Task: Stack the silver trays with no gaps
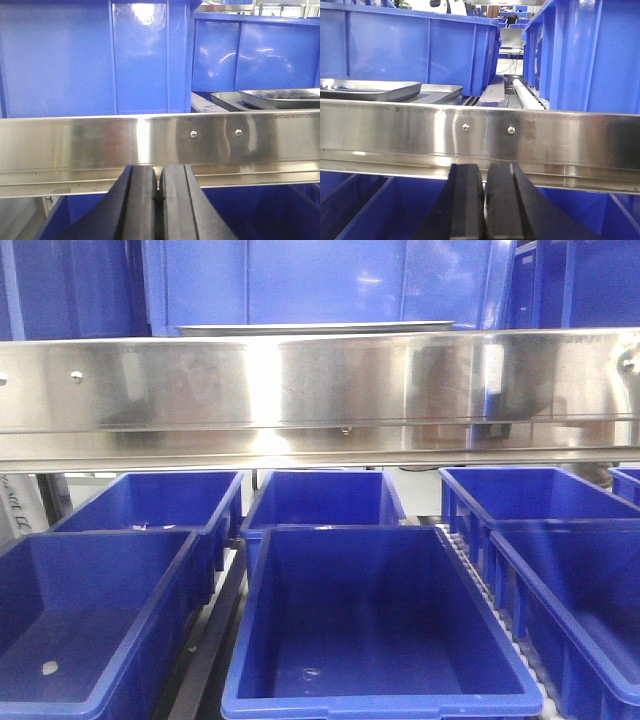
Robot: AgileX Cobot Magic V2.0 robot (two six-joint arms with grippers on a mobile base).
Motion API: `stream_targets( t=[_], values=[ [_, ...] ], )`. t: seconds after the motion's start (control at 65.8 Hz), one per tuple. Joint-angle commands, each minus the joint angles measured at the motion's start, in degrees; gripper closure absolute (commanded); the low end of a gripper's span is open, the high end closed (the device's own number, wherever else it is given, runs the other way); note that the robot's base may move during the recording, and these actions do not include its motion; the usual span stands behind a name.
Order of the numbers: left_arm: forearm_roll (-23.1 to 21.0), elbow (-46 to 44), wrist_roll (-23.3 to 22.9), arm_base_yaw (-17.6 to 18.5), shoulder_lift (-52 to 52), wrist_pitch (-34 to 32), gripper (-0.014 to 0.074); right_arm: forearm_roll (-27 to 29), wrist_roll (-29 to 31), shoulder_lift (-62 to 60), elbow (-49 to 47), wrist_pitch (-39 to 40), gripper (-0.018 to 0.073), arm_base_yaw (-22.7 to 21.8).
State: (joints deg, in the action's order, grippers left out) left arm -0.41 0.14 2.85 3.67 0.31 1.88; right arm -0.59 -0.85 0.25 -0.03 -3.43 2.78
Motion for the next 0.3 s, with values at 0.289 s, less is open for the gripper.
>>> stream_targets(
  t=[0.289],
  values=[
    [0.1,-0.1,0.0,0.0,-0.3,-1.2,0.0605,0.1,0.1,-0.3,0.0,1.0,0.0578,0.1]
  ],
)
